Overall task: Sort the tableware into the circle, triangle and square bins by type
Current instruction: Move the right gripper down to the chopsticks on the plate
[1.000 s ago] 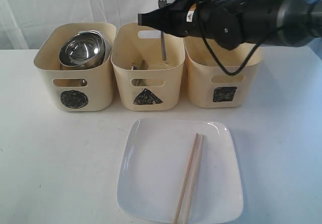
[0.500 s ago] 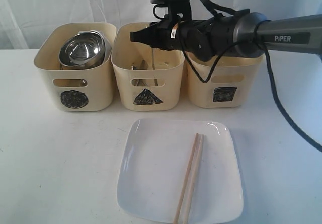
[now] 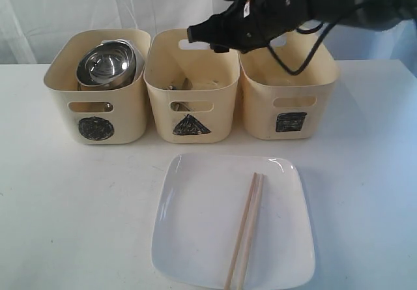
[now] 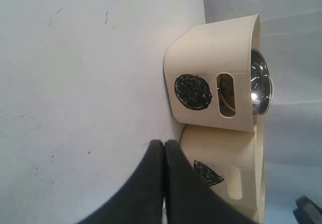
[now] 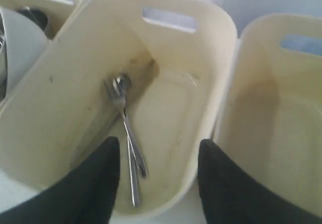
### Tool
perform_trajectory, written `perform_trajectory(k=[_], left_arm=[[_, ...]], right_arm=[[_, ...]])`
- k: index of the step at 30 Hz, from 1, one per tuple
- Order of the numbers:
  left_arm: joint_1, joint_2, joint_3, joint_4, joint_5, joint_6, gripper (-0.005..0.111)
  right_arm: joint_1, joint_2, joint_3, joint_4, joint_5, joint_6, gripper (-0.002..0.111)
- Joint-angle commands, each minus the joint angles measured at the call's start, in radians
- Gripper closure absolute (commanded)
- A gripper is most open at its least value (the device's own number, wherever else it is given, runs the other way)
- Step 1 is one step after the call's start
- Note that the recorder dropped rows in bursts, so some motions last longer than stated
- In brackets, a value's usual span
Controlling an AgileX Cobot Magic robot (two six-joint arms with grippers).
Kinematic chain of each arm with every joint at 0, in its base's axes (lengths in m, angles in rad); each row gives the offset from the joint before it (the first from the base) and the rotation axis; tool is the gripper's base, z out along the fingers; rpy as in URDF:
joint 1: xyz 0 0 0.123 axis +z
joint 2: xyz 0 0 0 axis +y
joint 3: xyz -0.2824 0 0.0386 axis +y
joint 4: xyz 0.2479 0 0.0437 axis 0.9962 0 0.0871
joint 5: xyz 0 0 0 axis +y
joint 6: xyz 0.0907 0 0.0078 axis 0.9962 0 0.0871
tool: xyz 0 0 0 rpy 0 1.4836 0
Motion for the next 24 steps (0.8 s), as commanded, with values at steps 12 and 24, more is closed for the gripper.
perform_trajectory(k=[12,24], left_arm=[[0.002,-0.005,0.0,0.007,0.0,0.003,0.107],[0.002,-0.005,0.0,0.007,-0.002,0.003,0.107]], right_arm=[[0.049,-0.31,0.334,0.22,0.484,-0.057,0.073],[0.103,-0.309,0.565,0.541,0.433,-0.13,0.056]])
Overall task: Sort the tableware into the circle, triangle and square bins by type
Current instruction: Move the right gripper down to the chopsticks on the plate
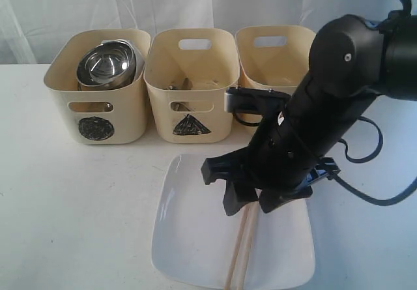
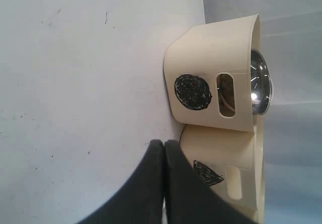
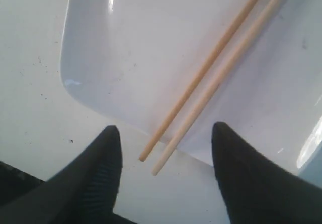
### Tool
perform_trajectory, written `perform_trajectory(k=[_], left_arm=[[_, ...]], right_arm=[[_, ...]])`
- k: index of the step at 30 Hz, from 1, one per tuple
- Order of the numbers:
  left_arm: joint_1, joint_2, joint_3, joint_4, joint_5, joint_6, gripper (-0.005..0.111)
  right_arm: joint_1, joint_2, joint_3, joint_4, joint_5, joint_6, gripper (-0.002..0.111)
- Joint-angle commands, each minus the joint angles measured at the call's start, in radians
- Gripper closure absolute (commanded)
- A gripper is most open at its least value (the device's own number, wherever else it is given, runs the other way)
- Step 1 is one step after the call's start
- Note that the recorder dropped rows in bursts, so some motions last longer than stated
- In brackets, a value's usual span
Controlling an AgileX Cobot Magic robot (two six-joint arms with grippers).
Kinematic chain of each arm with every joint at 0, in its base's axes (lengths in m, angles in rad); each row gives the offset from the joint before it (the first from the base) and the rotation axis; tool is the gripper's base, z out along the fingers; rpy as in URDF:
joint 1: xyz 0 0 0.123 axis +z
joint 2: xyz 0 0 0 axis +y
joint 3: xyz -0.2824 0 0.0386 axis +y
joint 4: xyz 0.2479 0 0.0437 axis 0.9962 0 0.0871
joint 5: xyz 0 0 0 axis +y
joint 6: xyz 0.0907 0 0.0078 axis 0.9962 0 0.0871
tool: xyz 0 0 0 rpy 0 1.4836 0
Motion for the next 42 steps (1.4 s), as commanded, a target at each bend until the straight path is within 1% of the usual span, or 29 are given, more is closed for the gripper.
perform_trajectory(k=[1,4,8,12,17,25,42], left_arm=[[0.002,-0.005,0.0,0.007,-0.002,0.003,0.107],[0.002,-0.005,0.0,0.007,-0.002,0.003,0.107],[0.002,-0.005,0.0,0.007,-0.004,0.003,0.107],[0.002,-0.005,0.0,0.007,-0.004,0.003,0.107],[0.002,-0.005,0.0,0.007,-0.004,0.003,0.107],[0.002,-0.005,0.0,0.007,-0.006,0.003,0.107],[0.002,-0.005,0.0,0.007,-0.006,0.003,0.107]], right_arm=[[0.004,-0.002,0.069,0.043,-0.033,0.031,0.056],[0.004,0.019,0.115,0.043,-0.11,0.085,0.056],[0.004,0.037,0.127,0.047,-0.179,0.149,0.056],[0.004,0.058,0.131,0.064,-0.206,0.16,0.056],[0.006,0.098,0.131,0.088,-0.209,0.179,0.056],[0.046,0.163,0.131,0.085,-0.238,0.183,0.056],[0.046,0.2,0.131,0.079,-0.201,0.226,0.056]])
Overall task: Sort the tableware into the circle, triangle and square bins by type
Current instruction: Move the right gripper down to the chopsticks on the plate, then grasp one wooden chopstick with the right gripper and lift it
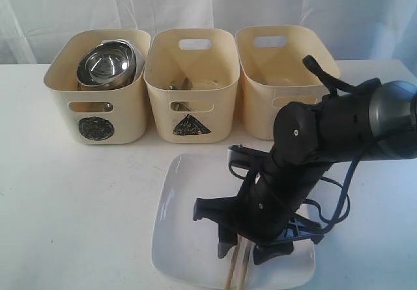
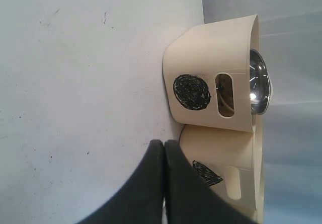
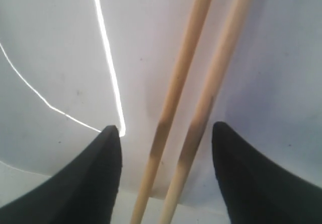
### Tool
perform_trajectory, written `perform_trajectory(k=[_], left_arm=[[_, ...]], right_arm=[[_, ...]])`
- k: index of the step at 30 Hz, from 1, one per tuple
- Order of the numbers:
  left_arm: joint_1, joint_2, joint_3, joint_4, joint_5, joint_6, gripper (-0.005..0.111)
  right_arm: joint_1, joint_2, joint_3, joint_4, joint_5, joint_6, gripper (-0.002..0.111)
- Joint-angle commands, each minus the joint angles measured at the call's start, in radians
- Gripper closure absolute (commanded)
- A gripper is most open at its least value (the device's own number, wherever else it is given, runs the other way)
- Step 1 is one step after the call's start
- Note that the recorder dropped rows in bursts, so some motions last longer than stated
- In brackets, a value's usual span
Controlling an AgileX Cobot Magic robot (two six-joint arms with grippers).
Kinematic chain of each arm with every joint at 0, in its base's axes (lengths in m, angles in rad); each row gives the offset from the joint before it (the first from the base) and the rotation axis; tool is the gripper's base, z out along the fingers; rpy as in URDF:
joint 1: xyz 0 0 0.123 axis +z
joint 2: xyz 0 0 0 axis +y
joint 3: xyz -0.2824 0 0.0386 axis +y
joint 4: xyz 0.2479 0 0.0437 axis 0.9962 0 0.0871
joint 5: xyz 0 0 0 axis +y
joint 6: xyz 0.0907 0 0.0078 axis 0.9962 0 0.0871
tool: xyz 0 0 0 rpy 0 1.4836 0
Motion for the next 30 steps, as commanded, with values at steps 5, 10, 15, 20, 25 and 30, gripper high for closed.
perform_trajectory(k=[5,10,15,20,25,30], left_arm=[[0.002,-0.005,0.0,0.007,-0.002,0.003,0.107],[0.002,-0.005,0.0,0.007,-0.002,0.003,0.107],[0.002,-0.005,0.0,0.007,-0.002,0.003,0.107],[0.002,-0.005,0.0,0.007,-0.002,0.003,0.107],[0.002,-0.005,0.0,0.007,-0.002,0.003,0.107],[0.002,-0.005,0.0,0.007,-0.002,0.003,0.107]], right_arm=[[0.001,0.0,0.004,-0.005,0.02,0.012,0.061],[0.001,0.0,0.004,-0.005,0.018,0.012,0.068],[0.001,0.0,0.004,-0.005,0.02,0.012,0.068],[0.001,0.0,0.004,-0.005,0.02,0.012,0.068],[0.001,0.0,0.004,-0.005,0.022,0.012,0.068],[0.001,0.008,0.004,-0.005,0.026,0.008,0.068]])
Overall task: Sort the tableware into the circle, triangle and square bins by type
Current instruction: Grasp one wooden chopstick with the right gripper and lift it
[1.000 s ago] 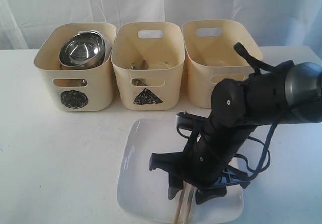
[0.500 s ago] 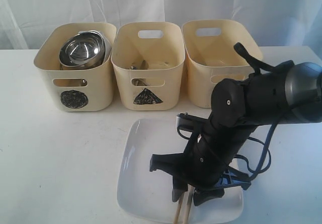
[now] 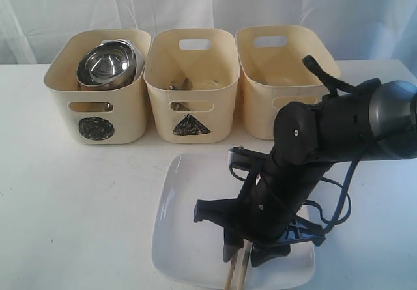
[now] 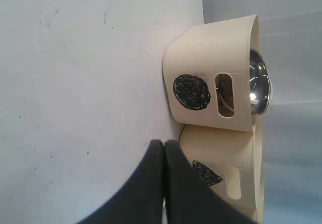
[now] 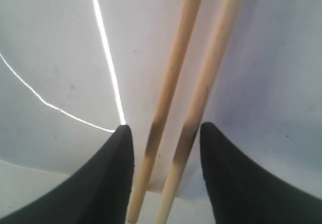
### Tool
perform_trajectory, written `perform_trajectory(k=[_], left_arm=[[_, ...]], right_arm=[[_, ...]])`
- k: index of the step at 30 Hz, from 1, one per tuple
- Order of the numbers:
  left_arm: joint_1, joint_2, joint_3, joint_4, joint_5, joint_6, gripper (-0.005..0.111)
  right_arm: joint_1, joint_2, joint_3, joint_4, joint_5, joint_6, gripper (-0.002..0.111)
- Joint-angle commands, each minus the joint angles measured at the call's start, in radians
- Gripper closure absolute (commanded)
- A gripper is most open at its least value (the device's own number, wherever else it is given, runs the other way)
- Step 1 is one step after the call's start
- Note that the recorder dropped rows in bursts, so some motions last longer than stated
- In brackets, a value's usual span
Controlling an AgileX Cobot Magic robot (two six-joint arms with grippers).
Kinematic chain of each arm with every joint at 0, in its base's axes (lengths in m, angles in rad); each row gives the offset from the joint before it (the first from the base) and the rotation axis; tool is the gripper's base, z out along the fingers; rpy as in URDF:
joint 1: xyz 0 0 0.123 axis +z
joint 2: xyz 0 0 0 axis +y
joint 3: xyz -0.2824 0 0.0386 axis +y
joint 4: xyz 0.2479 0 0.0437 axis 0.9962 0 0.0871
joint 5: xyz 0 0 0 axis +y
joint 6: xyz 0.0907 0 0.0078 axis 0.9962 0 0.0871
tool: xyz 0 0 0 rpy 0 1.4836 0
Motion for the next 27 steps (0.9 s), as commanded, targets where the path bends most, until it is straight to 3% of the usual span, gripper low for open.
perform_trajectory(k=[1,12,15,19,27], left_arm=[[0.002,-0.005,0.0,0.007,-0.002,0.003,0.107],[0.002,-0.005,0.0,0.007,-0.002,0.003,0.107],[0.002,-0.005,0.0,0.006,-0.002,0.003,0.107],[0.002,-0.005,0.0,0.006,-0.002,0.003,0.107],[0.002,-0.005,0.0,0.006,-0.002,0.003,0.107]], right_arm=[[0.003,0.012,0.004,-0.005,0.008,-0.001,0.068],[0.05,0.074,0.004,-0.001,0.007,0.007,0.068],[0.05,0.074,0.004,-0.001,0.021,0.014,0.079],[0.05,0.074,0.004,-0.005,0.032,0.014,0.107],[0.05,0.072,0.004,-0.051,0.037,0.014,0.108]])
